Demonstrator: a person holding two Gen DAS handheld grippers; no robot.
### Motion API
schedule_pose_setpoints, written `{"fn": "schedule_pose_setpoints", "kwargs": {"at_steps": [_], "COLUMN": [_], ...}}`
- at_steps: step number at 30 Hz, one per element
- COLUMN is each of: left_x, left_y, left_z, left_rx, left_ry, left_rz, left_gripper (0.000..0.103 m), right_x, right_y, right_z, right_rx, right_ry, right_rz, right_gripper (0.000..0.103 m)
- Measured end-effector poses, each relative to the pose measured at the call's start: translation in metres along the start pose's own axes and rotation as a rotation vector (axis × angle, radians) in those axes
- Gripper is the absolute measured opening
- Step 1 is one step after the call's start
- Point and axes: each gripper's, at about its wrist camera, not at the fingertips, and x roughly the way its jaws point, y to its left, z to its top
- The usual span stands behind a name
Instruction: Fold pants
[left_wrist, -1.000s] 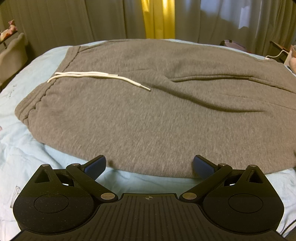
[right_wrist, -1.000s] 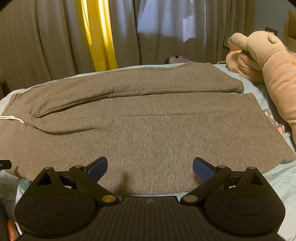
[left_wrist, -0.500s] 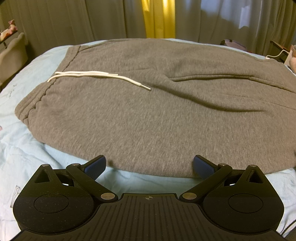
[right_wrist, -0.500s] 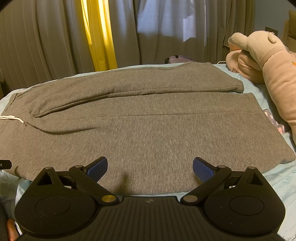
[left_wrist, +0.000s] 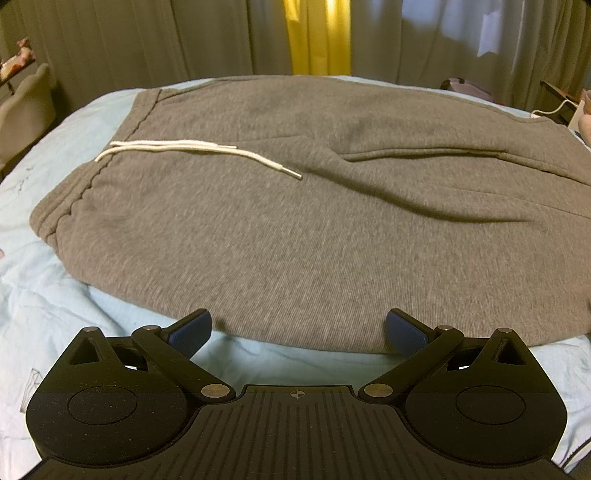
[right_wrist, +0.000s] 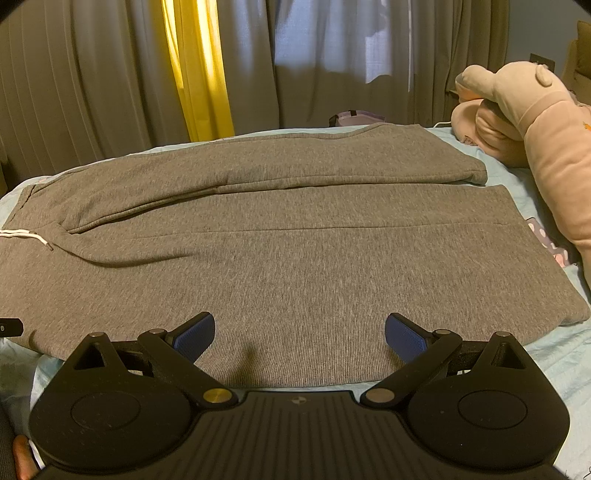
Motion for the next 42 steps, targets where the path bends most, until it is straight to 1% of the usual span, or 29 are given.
{"fn": "schedule_pose_setpoints", "kwargs": {"at_steps": [42], "left_x": [0.0037], "left_y": [0.0007], "left_z": [0.0063], "left_rx": [-0.015], "left_ry": [0.035], "left_rz": [-0.010], "left_gripper": [0.103], "right_x": [0.0017], "right_y": [0.0042], "right_z": [0.0023], "right_rx": [-0.031], "right_ry": [0.018], "right_rz": [-0.009], "right_gripper": [0.099]}}
